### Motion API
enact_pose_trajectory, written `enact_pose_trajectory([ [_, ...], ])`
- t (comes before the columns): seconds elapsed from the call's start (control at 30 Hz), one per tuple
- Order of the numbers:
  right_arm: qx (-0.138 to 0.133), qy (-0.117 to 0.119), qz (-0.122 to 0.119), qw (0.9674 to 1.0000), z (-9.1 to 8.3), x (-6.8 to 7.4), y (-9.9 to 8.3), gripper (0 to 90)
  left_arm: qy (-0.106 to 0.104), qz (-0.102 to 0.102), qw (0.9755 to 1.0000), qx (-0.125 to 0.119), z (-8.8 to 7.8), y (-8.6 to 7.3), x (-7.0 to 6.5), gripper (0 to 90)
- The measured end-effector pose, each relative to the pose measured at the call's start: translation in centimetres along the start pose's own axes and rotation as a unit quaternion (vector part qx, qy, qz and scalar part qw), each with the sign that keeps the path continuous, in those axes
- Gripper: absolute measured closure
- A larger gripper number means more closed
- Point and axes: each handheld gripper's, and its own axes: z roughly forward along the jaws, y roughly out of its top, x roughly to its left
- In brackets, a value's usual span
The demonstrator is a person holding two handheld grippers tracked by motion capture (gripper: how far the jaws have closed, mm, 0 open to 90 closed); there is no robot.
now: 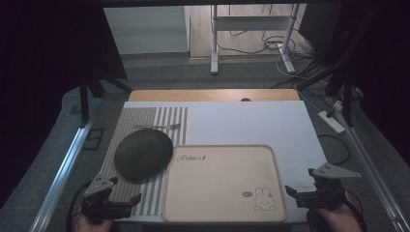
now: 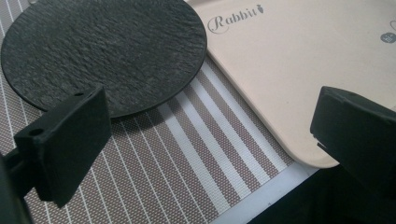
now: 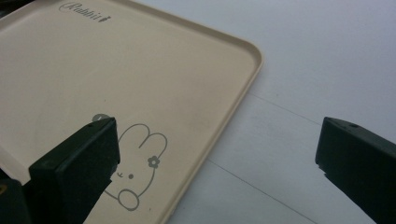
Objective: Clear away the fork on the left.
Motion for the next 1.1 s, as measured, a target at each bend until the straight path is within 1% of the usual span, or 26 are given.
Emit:
enact_pose_trajectory([
  [0.2, 0.000, 0.007, -0.001, 1.0000, 0.00, -0.01, -0.01, 0.5, 0.001, -0.002, 0.9999, 0.011, 0.19, 0.11, 0.06, 0.0],
  [0.5, 0.003, 0.008, -0.006, 0.9999, 0.03, 0.04, 0.00, 0.5, -0.006, -0.008, 0.9999, 0.012, 0.22, 0.12, 0.25, 0.0],
  [0.87, 0.004, 0.008, -0.008, 0.9999, 0.08, 0.11, 0.00, 0.5, -0.008, -0.009, 0.9998, 0.015, 0.28, 0.17, 0.25, 0.0],
  [1.1, 0.005, 0.008, -0.009, 0.9999, 0.09, 0.12, 0.01, 0.5, -0.008, -0.006, 0.9999, 0.011, 0.27, 0.29, 0.15, 0.0],
])
